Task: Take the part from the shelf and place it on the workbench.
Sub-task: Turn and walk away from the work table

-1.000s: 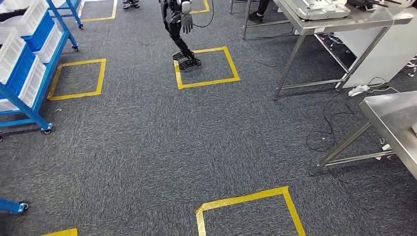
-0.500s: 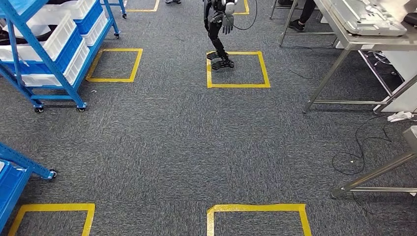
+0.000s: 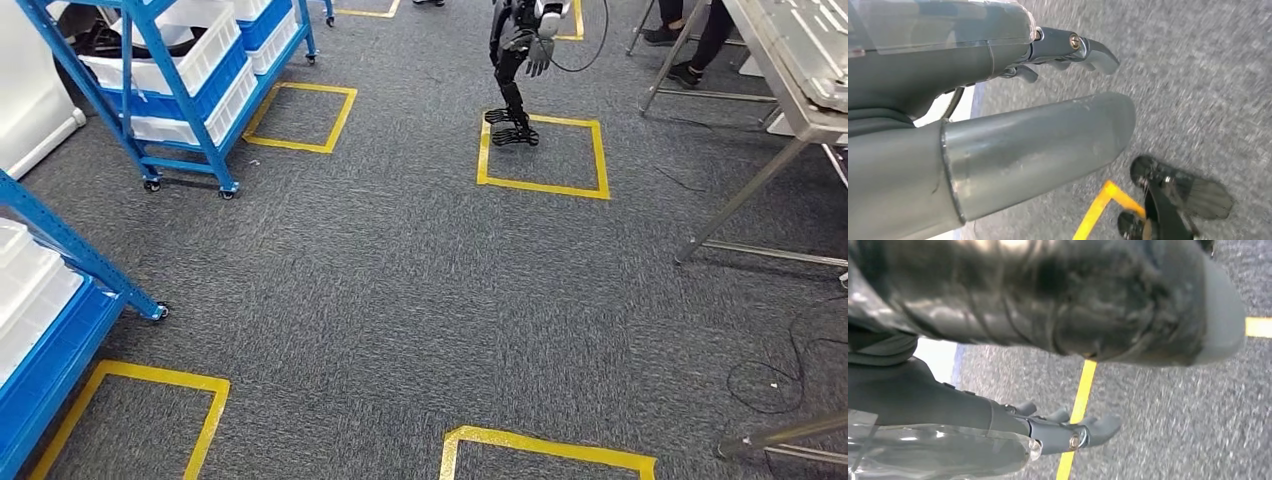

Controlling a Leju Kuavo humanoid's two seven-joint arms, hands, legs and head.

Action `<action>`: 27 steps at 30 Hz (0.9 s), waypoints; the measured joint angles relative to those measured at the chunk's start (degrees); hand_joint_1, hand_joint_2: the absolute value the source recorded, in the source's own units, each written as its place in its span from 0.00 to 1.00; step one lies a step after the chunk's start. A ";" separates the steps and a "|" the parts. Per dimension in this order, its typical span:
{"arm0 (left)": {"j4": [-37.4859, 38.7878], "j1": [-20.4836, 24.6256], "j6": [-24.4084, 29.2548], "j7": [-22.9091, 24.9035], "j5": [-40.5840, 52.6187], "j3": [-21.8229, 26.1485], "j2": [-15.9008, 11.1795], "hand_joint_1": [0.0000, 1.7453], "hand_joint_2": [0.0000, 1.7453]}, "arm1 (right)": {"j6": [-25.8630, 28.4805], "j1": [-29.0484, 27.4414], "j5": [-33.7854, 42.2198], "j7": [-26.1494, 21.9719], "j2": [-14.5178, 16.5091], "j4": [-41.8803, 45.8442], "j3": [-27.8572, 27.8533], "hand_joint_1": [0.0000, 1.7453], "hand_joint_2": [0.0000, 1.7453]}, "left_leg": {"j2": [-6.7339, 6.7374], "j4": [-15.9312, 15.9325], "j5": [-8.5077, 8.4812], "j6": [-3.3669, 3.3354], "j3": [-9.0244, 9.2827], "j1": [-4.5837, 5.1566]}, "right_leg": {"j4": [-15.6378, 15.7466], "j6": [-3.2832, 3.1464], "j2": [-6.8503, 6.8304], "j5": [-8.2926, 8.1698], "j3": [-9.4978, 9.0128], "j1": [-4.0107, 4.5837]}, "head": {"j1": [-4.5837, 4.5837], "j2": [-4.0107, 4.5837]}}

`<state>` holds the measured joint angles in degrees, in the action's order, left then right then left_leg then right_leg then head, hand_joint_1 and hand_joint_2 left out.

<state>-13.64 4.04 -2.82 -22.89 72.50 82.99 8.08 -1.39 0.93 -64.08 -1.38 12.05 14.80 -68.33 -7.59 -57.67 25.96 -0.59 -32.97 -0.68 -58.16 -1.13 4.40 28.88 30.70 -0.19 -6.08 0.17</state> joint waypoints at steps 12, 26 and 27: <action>0.00 -0.09 0.04 0.31 0.07 -0.01 0.06 0.00 0.00 | -0.18 -0.24 -0.19 0.00 -0.05 0.02 -0.04 0.00 0.00 | 9.85 -2.36 0.43 2.61 -0.74 -0.91 | 1.13 0.51 -9.45 1.00 -2.08 -0.58 | 0.03 0.00; 0.00 0.06 0.40 0.46 0.07 -0.02 0.22 0.00 0.00 | -0.77 -0.14 -0.79 0.01 -0.11 0.04 -0.13 0.00 0.00 | 2.77 -0.09 0.21 -0.72 0.62 0.01 | -7.90 0.82 -2.45 2.39 3.49 -0.58 | -0.01 0.00; 0.00 0.10 0.40 0.46 0.07 -0.02 0.30 0.00 0.00 | -0.76 -0.20 -0.80 0.02 -0.14 0.04 -0.17 0.00 0.00 | 2.04 -0.18 0.24 -0.61 0.58 0.04 | -4.22 0.42 -0.91 0.64 2.16 -0.49 | -0.01 0.00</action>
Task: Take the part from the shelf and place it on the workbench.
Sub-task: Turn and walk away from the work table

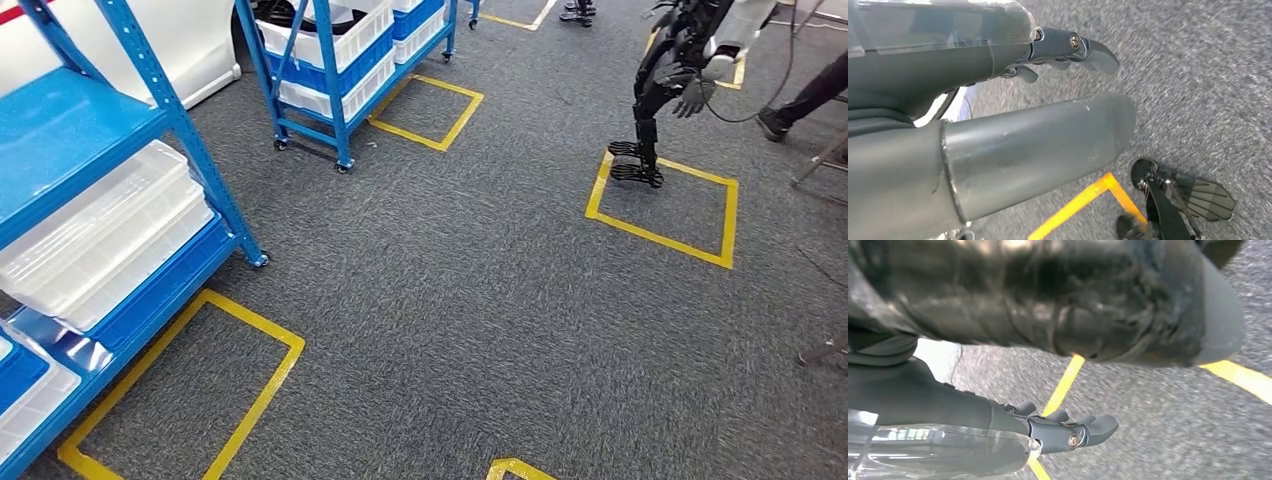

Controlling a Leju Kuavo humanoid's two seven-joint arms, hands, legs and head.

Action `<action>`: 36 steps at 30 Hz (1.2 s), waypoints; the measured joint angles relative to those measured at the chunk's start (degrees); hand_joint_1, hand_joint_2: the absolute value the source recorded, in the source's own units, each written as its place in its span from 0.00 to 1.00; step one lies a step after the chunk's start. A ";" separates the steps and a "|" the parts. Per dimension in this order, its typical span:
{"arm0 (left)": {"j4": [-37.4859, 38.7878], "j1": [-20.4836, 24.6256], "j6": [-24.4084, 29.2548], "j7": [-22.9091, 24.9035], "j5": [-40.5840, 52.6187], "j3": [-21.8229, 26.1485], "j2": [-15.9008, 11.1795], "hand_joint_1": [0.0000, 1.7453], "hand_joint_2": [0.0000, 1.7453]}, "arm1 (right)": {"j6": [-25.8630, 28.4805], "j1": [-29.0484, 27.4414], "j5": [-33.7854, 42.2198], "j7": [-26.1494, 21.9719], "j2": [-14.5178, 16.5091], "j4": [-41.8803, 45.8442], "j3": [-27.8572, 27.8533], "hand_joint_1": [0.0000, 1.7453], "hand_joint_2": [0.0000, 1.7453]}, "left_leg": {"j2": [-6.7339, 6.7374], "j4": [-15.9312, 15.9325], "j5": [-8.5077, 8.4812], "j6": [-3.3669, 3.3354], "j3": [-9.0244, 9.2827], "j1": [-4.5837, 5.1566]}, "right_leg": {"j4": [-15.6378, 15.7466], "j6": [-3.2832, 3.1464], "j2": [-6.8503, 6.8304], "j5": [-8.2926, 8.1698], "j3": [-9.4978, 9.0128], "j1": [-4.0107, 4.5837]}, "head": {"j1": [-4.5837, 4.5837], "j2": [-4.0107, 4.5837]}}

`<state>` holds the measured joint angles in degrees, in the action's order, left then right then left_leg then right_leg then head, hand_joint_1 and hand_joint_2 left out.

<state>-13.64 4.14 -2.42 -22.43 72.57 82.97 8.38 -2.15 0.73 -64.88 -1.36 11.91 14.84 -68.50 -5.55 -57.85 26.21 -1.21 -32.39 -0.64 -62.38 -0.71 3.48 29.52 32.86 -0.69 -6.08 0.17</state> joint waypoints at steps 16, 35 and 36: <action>-0.02 0.02 -0.16 0.02 -0.01 0.00 -0.09 0.00 0.00 | -0.02 -0.08 -0.02 -0.06 0.31 0.02 -0.75 0.00 0.00 | 8.25 -1.34 0.79 2.85 0.02 -0.38 | 4.47 -0.23 -8.98 -0.03 -3.12 0.13 | 0.06 0.00; -0.02 -0.11 -0.10 0.02 -0.05 -0.02 0.07 0.00 0.00 | -0.25 -0.03 -0.09 -0.06 0.30 0.41 -0.87 0.00 0.00 | -1.66 -0.32 -0.06 1.88 -0.47 -0.42 | 3.35 0.15 -0.13 -0.23 -2.27 -0.35 | 0.04 0.00; -0.02 -0.16 -0.09 0.03 -0.05 -0.02 0.09 0.00 0.00 | -0.25 -0.02 -0.10 -0.06 0.30 0.45 -0.87 0.00 0.00 | -0.49 -1.01 0.47 2.17 -0.85 -0.39 | 3.64 -0.32 -0.88 -0.39 -2.40 -0.43 | 0.08 0.00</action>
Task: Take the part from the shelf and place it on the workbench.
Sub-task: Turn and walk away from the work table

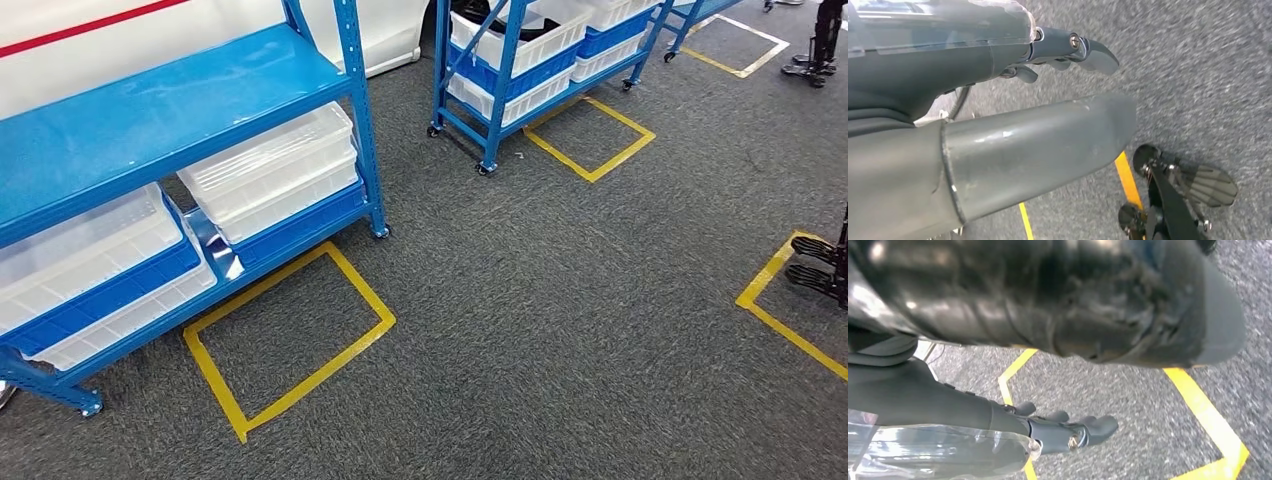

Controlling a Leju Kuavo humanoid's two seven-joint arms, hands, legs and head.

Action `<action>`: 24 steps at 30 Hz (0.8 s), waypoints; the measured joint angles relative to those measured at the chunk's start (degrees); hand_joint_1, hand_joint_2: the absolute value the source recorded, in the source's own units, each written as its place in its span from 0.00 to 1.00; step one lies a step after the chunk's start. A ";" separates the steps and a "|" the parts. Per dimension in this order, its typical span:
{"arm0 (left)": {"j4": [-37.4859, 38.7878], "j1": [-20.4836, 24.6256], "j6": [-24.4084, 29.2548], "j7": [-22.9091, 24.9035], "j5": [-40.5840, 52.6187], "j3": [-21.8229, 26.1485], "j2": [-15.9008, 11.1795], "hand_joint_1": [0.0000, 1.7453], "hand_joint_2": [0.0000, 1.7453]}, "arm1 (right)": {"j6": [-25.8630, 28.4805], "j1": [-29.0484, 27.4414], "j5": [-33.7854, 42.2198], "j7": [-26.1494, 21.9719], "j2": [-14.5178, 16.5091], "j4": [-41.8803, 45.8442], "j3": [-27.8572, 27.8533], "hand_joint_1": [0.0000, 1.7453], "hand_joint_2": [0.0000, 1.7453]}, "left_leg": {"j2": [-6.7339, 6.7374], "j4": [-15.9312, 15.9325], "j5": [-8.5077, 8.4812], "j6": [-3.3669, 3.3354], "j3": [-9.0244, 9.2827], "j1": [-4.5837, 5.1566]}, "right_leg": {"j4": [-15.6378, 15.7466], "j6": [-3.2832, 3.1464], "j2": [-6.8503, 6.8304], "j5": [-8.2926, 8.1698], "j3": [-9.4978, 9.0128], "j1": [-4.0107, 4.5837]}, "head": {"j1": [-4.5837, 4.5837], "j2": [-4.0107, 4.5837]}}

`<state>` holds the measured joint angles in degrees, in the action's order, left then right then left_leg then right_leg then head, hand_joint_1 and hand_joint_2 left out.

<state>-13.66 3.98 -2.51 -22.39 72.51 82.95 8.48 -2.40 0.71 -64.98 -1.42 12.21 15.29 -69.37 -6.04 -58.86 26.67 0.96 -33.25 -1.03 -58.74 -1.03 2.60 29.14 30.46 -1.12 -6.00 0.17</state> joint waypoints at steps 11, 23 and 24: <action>0.00 0.13 0.04 0.03 0.01 0.00 0.07 0.00 0.00 | -0.03 -0.28 0.01 0.00 0.03 0.15 -0.02 0.00 0.00 | 9.61 0.00 0.75 -0.06 1.73 0.46 | 0.02 -0.34 -8.59 0.78 -0.87 0.69 | 0.06 0.00; -0.24 -0.01 3.35 -0.93 1.47 -1.11 0.60 0.00 0.00 | -0.01 -0.47 -0.01 0.00 0.03 0.26 -0.05 0.00 0.00 | 2.68 1.60 -0.60 -2.29 1.81 0.01 | -11.62 1.67 -2.32 4.84 4.22 0.09 | -0.05 0.00; -0.24 -0.03 3.21 -0.83 1.40 -1.11 0.67 0.00 0.00 | -0.02 -0.55 -0.02 0.00 0.03 0.28 -0.08 0.00 0.00 | 1.86 1.40 -0.52 -2.15 1.76 -0.03 | -7.64 1.58 -1.22 2.66 2.61 -0.08 | -0.05 0.00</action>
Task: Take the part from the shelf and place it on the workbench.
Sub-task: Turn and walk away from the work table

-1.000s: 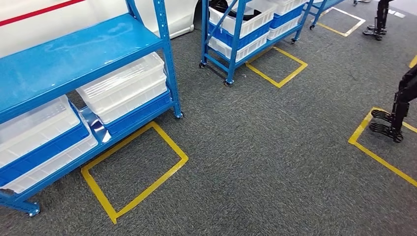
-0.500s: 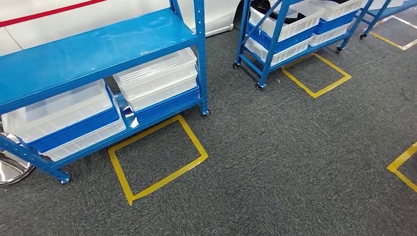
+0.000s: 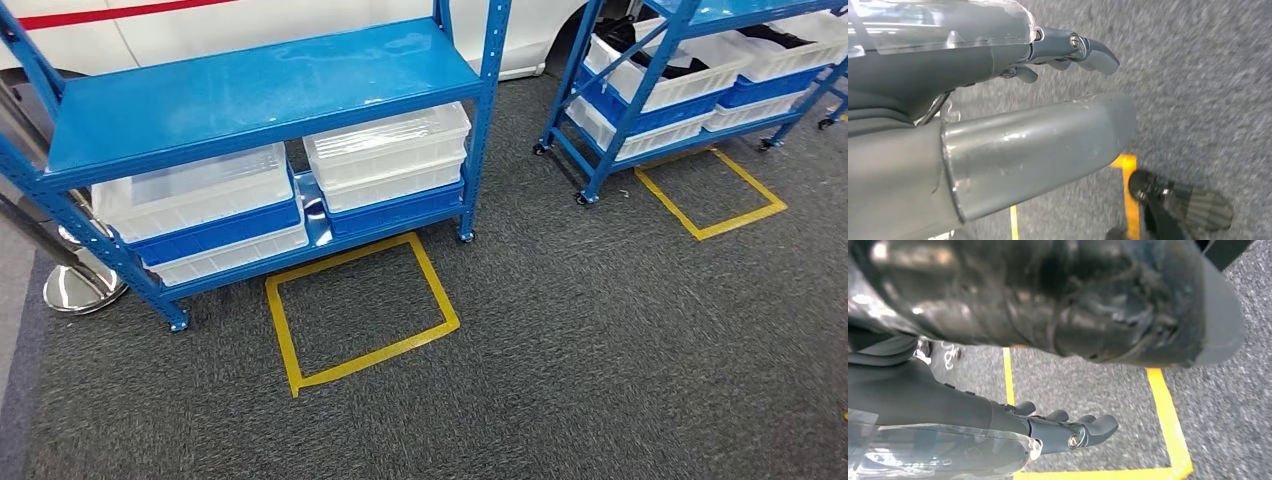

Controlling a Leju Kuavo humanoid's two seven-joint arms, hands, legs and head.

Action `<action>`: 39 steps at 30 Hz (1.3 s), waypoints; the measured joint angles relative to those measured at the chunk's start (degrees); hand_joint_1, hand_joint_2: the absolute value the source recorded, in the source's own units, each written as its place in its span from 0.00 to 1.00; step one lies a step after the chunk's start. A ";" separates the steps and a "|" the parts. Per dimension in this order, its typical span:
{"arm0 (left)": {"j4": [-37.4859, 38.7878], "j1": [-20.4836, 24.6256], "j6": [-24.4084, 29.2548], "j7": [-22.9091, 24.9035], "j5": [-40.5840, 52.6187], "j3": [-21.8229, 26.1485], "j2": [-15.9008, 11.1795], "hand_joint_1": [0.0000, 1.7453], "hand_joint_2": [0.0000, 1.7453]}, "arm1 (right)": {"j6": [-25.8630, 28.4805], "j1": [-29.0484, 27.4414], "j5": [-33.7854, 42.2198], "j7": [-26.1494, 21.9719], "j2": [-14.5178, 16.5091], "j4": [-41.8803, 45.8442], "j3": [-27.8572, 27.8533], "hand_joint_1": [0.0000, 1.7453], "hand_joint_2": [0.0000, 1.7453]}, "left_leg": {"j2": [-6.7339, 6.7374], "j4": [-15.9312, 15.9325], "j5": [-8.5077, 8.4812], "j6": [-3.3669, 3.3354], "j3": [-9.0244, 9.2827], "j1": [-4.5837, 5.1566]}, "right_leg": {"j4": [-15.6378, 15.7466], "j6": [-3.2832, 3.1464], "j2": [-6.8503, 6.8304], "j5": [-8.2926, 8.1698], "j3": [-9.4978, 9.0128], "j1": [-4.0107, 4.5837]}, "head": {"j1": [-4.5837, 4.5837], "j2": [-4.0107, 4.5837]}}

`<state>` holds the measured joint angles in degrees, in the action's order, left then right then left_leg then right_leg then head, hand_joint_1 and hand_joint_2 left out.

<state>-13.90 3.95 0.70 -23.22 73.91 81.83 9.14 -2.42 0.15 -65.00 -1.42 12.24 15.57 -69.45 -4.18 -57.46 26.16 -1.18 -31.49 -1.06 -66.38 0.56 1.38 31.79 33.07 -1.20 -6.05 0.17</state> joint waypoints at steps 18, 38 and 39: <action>-0.02 -0.15 -1.24 1.23 -0.32 -0.02 0.26 0.00 0.00 | -0.70 -0.01 -0.90 0.24 0.17 0.42 -1.38 0.00 0.00 | 7.92 -1.10 1.16 1.18 0.28 0.97 | 7.37 -1.70 -7.53 -2.09 -3.16 0.91 | 0.14 0.00; -0.03 -0.25 -2.86 1.26 -0.87 0.00 0.51 0.00 0.00 | -0.64 -0.15 -0.29 -0.02 0.14 1.15 -2.77 0.00 0.00 | 3.54 -0.93 4.47 1.94 3.25 0.54 | 7.37 -1.79 -1.39 -1.56 -3.43 0.21 | 0.12 -0.01; -0.04 -0.27 -2.88 1.25 -0.87 0.00 0.52 0.00 0.00 | -0.65 -0.21 -0.29 -0.02 0.14 1.18 -2.78 0.00 0.00 | 3.66 -2.81 4.98 2.13 2.41 0.47 | 7.62 -2.06 -1.50 -1.29 -4.09 0.10 | 0.14 -0.01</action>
<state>-13.94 3.69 -2.18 -21.98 73.04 81.83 9.66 -3.07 -0.06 -65.29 -1.44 12.38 16.75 -72.23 -0.52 -60.27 31.13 0.95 -29.08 -0.58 -58.77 -1.50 -0.12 30.51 28.98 -1.10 -5.91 0.17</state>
